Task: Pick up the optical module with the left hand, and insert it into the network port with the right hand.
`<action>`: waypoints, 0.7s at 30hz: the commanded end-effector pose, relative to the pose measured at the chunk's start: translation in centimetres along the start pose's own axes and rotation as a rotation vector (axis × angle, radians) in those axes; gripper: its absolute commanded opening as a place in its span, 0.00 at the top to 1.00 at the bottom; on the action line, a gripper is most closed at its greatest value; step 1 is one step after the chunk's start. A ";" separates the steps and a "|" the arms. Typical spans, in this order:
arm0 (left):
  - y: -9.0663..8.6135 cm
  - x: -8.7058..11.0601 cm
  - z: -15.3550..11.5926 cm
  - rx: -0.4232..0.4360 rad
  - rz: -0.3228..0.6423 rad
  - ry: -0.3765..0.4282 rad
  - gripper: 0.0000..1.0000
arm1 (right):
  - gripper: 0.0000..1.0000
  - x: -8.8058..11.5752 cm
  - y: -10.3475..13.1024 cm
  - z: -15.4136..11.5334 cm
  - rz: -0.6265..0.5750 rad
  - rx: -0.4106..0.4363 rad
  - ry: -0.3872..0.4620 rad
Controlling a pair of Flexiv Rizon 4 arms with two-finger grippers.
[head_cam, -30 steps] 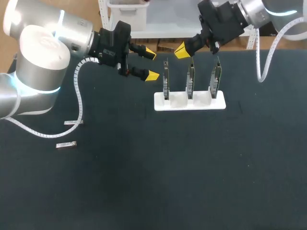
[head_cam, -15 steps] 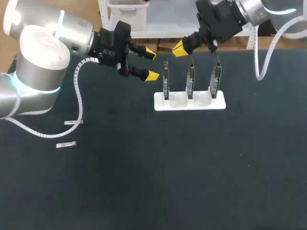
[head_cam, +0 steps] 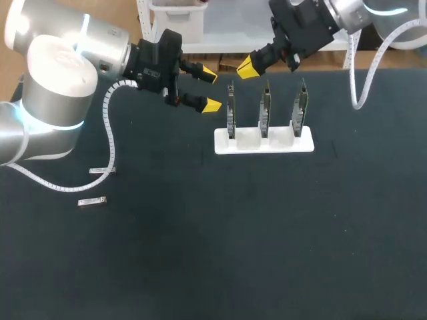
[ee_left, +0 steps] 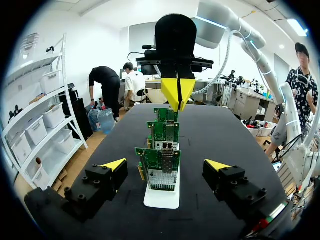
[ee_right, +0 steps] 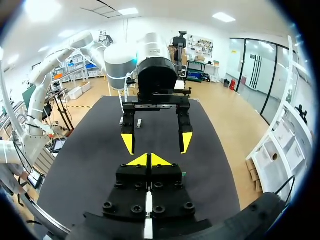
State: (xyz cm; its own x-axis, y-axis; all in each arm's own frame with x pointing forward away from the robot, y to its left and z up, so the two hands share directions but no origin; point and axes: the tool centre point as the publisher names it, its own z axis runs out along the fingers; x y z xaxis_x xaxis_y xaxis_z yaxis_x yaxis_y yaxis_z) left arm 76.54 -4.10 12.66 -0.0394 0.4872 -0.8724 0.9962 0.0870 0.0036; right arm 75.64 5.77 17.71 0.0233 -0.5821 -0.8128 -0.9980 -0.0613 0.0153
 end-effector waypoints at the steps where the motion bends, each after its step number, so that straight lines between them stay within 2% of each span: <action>1: 0.1 -0.1 0.1 -0.001 -0.002 0.005 0.00 | 1.00 0.2 -0.9 0.5 0.005 -0.021 -0.002; 21: 0.1 -0.1 0.1 -0.001 -0.002 0.005 0.00 | 1.00 0.4 -1.1 2.6 0.028 -0.051 -0.009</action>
State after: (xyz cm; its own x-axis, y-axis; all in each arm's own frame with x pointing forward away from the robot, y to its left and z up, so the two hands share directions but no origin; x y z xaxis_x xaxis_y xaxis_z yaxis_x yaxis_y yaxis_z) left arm 76.54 -4.10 12.66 -0.0394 0.4872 -0.8724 0.9962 0.0870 0.0036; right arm 76.41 7.45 15.93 -0.0062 -0.5761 -0.8174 -0.9942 -0.0844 0.0670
